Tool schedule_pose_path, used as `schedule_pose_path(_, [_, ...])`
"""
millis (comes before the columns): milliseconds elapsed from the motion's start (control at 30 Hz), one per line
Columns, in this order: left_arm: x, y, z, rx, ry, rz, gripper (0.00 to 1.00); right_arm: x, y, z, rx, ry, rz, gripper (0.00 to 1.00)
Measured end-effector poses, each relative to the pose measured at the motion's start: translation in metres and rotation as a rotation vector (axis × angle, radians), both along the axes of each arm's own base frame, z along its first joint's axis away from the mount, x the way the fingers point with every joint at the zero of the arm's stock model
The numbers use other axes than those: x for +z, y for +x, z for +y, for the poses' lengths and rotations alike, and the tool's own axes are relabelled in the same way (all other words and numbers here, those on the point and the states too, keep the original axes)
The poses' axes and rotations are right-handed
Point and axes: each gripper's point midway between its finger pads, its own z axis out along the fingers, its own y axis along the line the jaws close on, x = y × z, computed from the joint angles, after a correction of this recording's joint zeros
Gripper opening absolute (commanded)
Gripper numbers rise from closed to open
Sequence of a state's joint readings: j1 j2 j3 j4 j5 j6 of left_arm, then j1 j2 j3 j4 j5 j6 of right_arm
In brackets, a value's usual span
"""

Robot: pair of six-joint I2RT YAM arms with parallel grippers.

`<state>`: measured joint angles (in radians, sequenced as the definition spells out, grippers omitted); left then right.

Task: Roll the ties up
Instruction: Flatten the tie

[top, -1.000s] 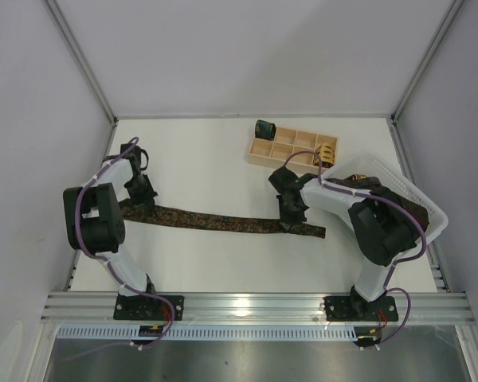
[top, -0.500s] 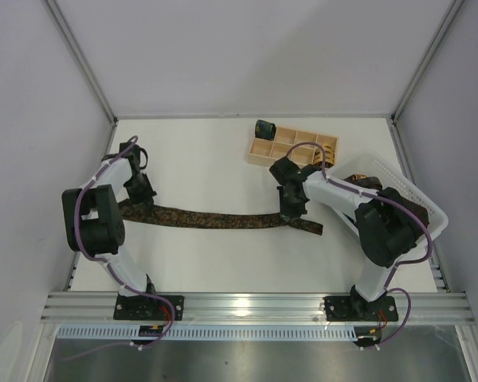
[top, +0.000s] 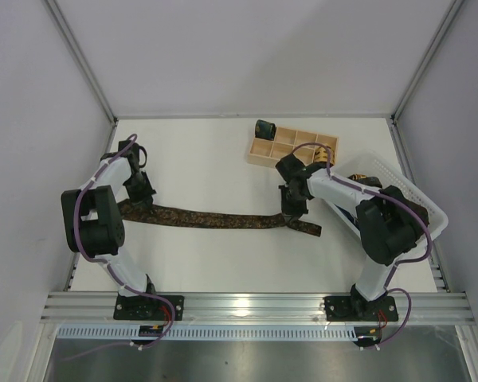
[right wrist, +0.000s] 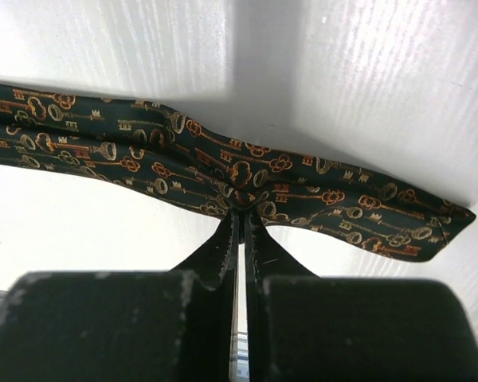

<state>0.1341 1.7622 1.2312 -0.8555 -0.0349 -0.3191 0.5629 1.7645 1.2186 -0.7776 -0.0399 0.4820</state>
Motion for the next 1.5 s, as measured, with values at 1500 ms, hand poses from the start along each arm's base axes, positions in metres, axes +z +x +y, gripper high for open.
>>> schedule_pose_path(1500, [-0.009,0.005,0.007,0.016,-0.007,0.007,0.01,-0.025,0.019,-0.011,-0.023,-0.066,0.001,0.00])
